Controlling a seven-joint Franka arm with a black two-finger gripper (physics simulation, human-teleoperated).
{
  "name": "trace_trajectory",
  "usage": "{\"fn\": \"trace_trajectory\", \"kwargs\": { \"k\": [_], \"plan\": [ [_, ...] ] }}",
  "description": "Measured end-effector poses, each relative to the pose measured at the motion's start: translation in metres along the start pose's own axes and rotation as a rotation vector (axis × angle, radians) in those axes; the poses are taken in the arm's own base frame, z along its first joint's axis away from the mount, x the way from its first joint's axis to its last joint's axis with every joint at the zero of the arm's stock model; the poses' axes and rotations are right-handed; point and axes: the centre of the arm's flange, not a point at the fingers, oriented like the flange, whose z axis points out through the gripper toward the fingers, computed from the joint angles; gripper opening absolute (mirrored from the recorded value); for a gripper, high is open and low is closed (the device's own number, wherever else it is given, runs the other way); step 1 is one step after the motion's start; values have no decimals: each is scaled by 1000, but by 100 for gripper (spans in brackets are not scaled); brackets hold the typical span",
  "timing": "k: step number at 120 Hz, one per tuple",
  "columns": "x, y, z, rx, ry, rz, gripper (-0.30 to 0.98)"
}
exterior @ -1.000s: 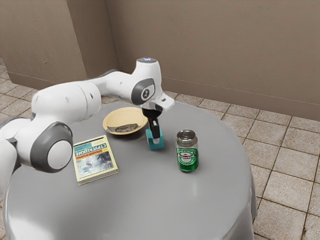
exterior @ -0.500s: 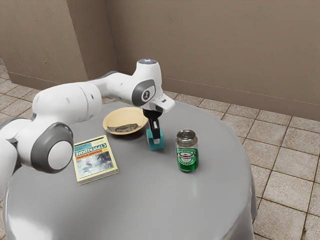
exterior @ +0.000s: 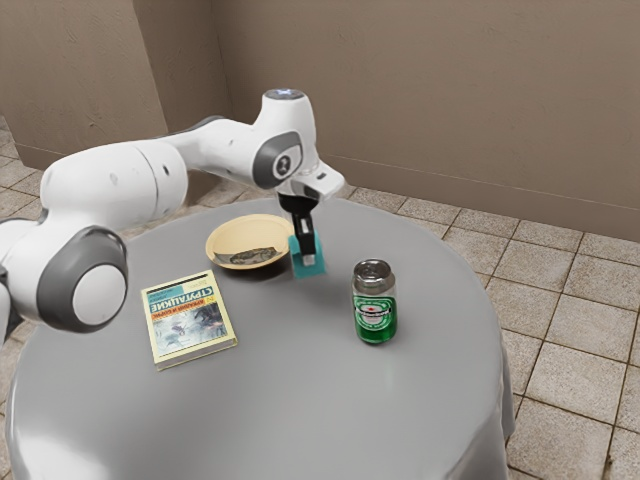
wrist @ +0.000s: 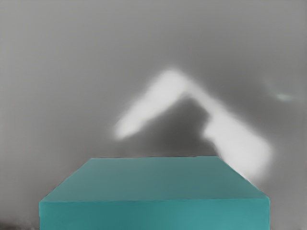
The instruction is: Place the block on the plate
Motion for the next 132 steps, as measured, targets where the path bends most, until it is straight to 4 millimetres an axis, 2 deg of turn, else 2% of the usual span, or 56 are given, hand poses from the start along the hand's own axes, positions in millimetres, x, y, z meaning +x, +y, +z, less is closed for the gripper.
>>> {"fn": "trace_trajectory", "kwargs": {
  "k": [18,59,77,111,132],
  "plan": [
    [-9,-5,-22,17,6,-12,37],
    [-64,-50,-33,18,-18,-92,37],
    [-90,-72,-31,17,-26,-129,37],
    [-100,-101,-15,38,-9,-132,37],
    [-105,-110,-4,44,-8,-119,37]
  ]
}}
